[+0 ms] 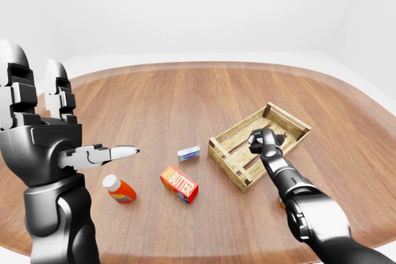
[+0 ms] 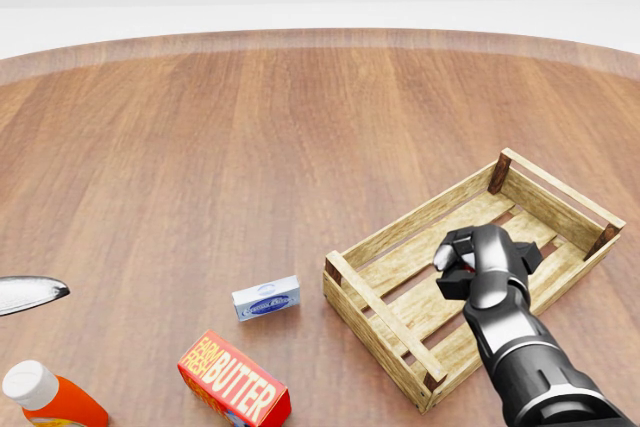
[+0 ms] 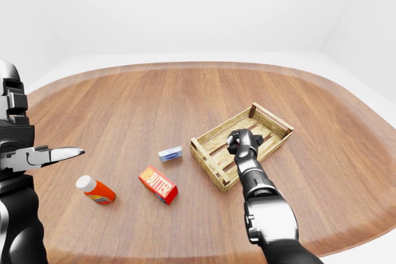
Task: Pick up the tomato sauce, and put it in the wooden tray.
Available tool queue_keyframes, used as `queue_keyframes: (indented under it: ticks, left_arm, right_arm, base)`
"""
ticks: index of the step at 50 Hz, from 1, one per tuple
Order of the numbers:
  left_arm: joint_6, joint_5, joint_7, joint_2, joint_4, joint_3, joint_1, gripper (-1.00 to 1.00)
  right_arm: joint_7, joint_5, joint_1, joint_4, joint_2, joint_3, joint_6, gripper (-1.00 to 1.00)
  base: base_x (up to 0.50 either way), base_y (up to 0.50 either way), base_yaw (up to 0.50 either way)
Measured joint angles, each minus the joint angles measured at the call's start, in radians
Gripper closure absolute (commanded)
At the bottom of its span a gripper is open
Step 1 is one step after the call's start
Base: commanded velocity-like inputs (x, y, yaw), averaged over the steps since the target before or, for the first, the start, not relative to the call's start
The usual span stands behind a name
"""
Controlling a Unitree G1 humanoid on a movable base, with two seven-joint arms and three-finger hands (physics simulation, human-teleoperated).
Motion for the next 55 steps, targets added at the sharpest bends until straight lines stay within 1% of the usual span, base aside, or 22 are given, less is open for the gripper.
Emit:
queue_keyframes:
  ticks: [35,37,38,55]
  left_arm:
    - [0.0,-0.002,0.003,0.003,0.014,0.0,-0.005,-1.0]
    - [0.0,-0.003,0.004,0.004,0.013,0.002,-0.006,-1.0]
    - [0.0,-0.004,0.004,0.004,0.013,0.002,-0.006,-1.0]
    - [0.0,-0.018,0.009,0.008,0.003,0.012,-0.006,-1.0]
  right_arm:
    - [-0.027,-0.03,0.005,0.022,-0.005,-0.005,0.0,1.0]
    - [-0.028,-0.031,0.004,0.021,-0.005,-0.006,0.0,0.6]
    - [-0.028,-0.032,0.004,0.02,-0.005,-0.005,0.0,-1.0]
    - [-0.025,-0.035,-0.002,0.011,-0.004,-0.002,0.0,-1.0]
  base:
    - [0.0,0.0,0.0]
    - [0.0,0.0,0.0]
    - [0.0,0.0,0.0]
    - [0.0,0.0,0.0]
